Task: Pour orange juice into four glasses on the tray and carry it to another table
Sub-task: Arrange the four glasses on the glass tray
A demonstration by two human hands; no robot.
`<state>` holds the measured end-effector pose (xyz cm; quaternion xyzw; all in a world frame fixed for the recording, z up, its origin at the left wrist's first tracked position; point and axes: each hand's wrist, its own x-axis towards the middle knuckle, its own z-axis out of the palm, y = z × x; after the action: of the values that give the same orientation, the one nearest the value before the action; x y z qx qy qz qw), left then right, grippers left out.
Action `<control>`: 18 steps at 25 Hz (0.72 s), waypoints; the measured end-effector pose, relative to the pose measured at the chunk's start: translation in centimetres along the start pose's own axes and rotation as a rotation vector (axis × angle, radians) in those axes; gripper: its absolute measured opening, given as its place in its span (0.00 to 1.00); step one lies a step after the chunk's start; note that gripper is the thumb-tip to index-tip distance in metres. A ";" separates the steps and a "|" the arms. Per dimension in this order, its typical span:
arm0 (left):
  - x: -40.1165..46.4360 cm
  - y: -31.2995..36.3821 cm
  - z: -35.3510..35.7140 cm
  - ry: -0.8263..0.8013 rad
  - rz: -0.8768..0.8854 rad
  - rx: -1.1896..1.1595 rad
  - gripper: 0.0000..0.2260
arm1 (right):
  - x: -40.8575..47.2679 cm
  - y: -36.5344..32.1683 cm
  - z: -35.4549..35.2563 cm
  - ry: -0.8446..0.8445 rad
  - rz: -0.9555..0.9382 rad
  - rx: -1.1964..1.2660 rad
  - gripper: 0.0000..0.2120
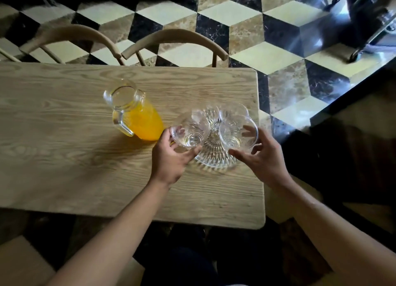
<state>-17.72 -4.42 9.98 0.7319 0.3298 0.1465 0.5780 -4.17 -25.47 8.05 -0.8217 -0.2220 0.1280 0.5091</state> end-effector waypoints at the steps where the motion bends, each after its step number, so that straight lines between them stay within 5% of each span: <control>1: 0.0 -0.8 0.8 -0.025 -0.026 -0.021 0.29 | -0.6 1.0 0.3 0.013 0.031 0.000 0.39; 4: 0.1 -3.7 2.7 -0.064 -0.087 -0.004 0.36 | -1.5 3.2 1.3 0.058 0.101 -0.014 0.39; 18: 1.8 -8.8 5.3 -0.049 -0.120 0.006 0.35 | -1.8 7.6 4.0 0.081 0.183 -0.014 0.38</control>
<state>-16.05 -6.21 -0.16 0.7158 0.3592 0.0928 0.5915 -5.70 -26.16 -0.61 -0.8466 -0.1260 0.1393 0.4979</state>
